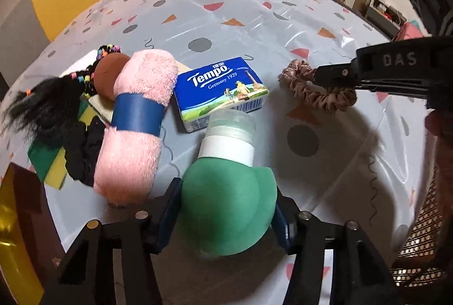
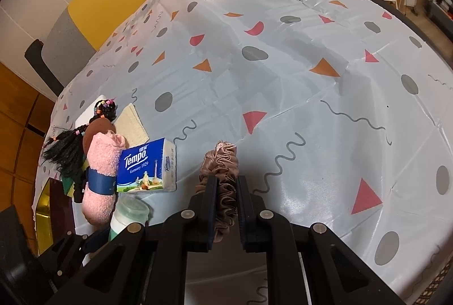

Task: Organize soft objects
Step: 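Grasp the green silicone cup with the left gripper while the right gripper holds the scrunchie, then carry the green cup into the gold tray and open the left gripper while right holds scrunchie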

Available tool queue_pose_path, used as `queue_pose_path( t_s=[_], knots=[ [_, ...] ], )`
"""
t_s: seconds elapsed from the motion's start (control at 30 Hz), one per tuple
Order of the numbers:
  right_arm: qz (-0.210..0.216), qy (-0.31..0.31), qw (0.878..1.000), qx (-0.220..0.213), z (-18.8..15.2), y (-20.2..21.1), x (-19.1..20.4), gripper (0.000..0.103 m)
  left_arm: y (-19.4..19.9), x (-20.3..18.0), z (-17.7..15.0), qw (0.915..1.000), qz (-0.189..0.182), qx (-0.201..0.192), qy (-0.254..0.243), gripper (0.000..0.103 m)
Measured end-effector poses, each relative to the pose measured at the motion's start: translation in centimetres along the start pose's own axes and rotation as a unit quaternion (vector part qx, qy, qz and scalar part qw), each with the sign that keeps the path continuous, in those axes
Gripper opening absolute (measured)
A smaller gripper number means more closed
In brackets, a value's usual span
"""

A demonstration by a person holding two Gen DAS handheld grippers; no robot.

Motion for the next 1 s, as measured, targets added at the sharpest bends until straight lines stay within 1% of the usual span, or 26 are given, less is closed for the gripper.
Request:
queue_pose_path(
  t_s=[0.03,0.07,0.17,0.27,0.47,0.63,0.8,0.9,1.0],
  knots=[
    [0.0,0.0,1.0,0.0,0.0,0.0,0.0,0.013,0.2,0.0,-0.2,1.0,-0.003,-0.002,0.004,0.051],
    [0.0,0.0,1.0,0.001,0.0,-0.1,0.0,0.013,0.5,0.1,-0.6,0.9999,-0.006,-0.004,0.011,0.049],
    [-0.001,-0.002,1.0,0.002,0.0,-0.1,-0.2,0.013,1.3,0.3,-1.5,0.9992,-0.015,-0.018,0.034,0.048],
    [-0.002,-0.003,1.0,0.002,-0.1,-0.1,-0.3,0.013,2.1,0.6,-2.7,0.9973,-0.035,-0.028,0.058,0.048],
    [0.0,0.002,1.0,0.005,-0.3,-0.3,-0.2,0.013,3.4,0.7,-4.7,0.9936,-0.058,-0.048,0.084,0.048],
    [0.009,0.004,1.0,0.002,-0.3,-0.2,-0.1,0.013,5.4,1.3,-6.4,0.987,-0.082,-0.071,0.119,0.048],
    [0.013,0.016,1.0,0.002,-0.5,-0.2,0.5,0.013,8.0,2.1,-7.8,0.9801,-0.098,-0.102,0.139,0.048],
    [0.009,0.02,1.0,0.001,-0.6,-0.3,0.6,0.013,9.8,3.0,-8.5,0.9755,-0.101,-0.121,0.154,0.048],
    [0.008,0.02,1.0,0.001,-0.6,-0.3,0.6,0.013,11.3,4.6,-9.5,0.9714,-0.098,-0.131,0.172,0.048]
  ],
)
Point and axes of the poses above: each gripper's, at about its wrist camera, not at the fingertips, and y roughly against the way its jaws point, x to its left, z to its top, the point moved 2 cm from there along -y, roughly the way its jaws point, and after that the axes turned 2 degrees about -y, right-handed, at the moved point
